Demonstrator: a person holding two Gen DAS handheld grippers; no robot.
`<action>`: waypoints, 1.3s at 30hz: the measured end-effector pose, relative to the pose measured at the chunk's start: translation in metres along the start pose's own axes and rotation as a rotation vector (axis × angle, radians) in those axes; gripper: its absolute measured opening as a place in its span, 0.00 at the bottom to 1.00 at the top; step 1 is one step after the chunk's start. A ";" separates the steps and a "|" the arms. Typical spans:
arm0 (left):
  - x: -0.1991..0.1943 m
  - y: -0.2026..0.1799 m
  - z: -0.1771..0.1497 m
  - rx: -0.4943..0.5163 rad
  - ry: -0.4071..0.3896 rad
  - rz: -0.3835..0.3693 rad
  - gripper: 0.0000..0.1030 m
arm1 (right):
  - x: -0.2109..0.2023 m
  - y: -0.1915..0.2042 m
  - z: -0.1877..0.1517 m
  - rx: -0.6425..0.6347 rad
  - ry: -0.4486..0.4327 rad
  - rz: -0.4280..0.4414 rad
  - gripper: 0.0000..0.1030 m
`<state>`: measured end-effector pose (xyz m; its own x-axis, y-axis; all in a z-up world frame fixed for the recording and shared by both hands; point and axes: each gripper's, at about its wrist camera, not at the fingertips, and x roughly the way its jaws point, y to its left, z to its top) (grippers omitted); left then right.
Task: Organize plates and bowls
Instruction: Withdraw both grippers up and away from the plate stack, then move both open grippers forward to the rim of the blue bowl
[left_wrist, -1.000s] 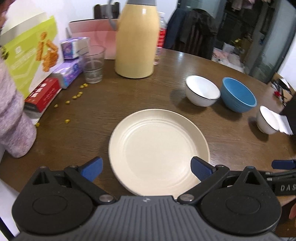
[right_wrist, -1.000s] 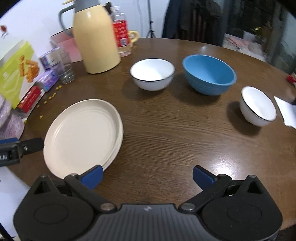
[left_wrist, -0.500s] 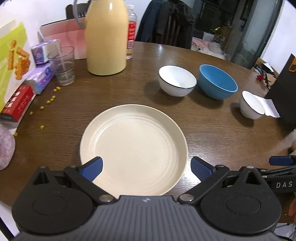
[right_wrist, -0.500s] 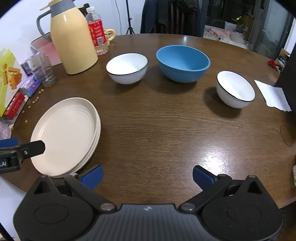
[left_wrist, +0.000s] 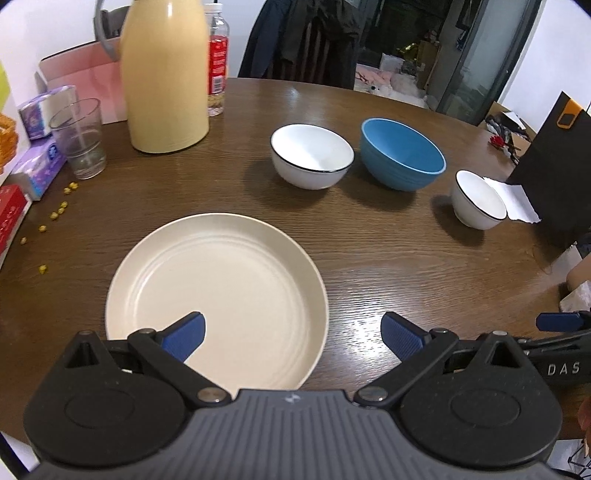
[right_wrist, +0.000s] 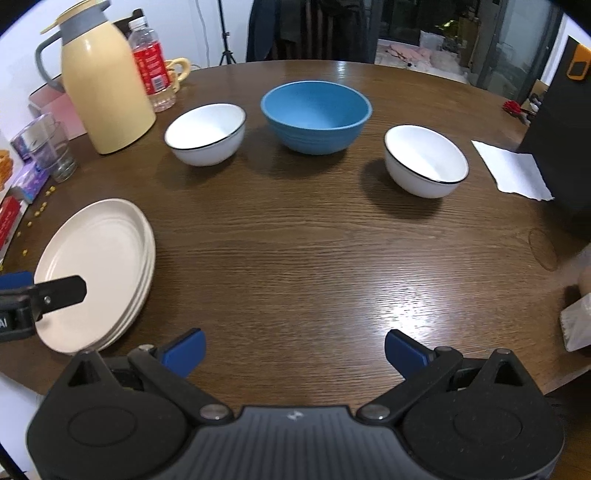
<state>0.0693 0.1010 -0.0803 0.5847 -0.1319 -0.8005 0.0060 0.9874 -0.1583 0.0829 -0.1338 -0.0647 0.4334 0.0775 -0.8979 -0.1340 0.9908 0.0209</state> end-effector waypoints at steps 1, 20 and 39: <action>0.002 -0.002 0.001 0.001 0.001 -0.003 1.00 | 0.001 -0.003 0.001 0.005 0.001 -0.003 1.00; 0.026 -0.038 0.044 -0.021 -0.005 0.005 1.00 | 0.024 -0.048 0.050 -0.014 0.026 0.011 1.00; 0.060 -0.082 0.123 -0.014 -0.047 0.074 1.00 | 0.048 -0.094 0.141 -0.020 -0.049 0.050 1.00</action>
<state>0.2037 0.0225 -0.0446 0.6209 -0.0541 -0.7820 -0.0501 0.9928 -0.1084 0.2414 -0.2077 -0.0475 0.4685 0.1329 -0.8734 -0.1742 0.9831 0.0561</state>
